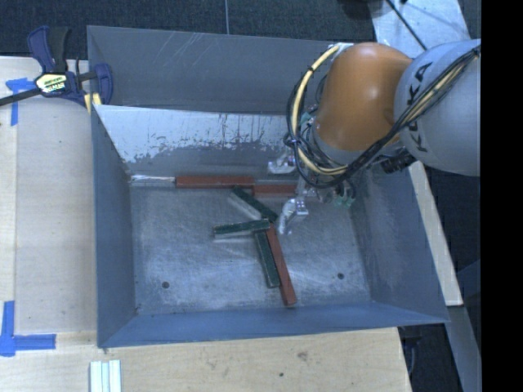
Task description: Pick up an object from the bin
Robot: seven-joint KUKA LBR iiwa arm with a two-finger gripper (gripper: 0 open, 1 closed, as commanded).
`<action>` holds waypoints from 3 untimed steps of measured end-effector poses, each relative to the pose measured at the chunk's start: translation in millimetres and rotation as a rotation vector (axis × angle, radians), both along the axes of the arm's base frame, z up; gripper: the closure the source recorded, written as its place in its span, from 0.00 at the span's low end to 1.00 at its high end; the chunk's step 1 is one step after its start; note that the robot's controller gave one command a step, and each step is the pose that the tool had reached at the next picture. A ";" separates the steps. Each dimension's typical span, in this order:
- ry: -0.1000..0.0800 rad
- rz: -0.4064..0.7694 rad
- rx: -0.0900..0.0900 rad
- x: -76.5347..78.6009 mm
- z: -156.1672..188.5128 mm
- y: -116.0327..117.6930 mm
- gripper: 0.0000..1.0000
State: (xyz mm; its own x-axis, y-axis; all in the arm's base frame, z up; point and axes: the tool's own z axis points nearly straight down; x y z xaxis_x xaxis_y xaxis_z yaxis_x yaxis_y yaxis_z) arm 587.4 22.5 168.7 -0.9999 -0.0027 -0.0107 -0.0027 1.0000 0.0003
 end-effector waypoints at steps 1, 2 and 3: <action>-0.013 0.147 0.000 -1.0 -69.4 0.2 1.00; -0.013 0.147 0.000 -1.0 -69.4 0.2 1.00; 0.008 0.149 -0.001 4.0 -47.9 3.4 1.00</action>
Offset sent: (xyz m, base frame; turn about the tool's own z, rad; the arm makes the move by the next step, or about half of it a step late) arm 0.0000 0.0000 0.0000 0.0000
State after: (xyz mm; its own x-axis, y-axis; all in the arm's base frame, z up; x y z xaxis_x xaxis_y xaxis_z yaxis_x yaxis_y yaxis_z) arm 591.5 25.9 120.8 -0.9885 -0.1510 -0.0022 -0.1510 0.9885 -0.0003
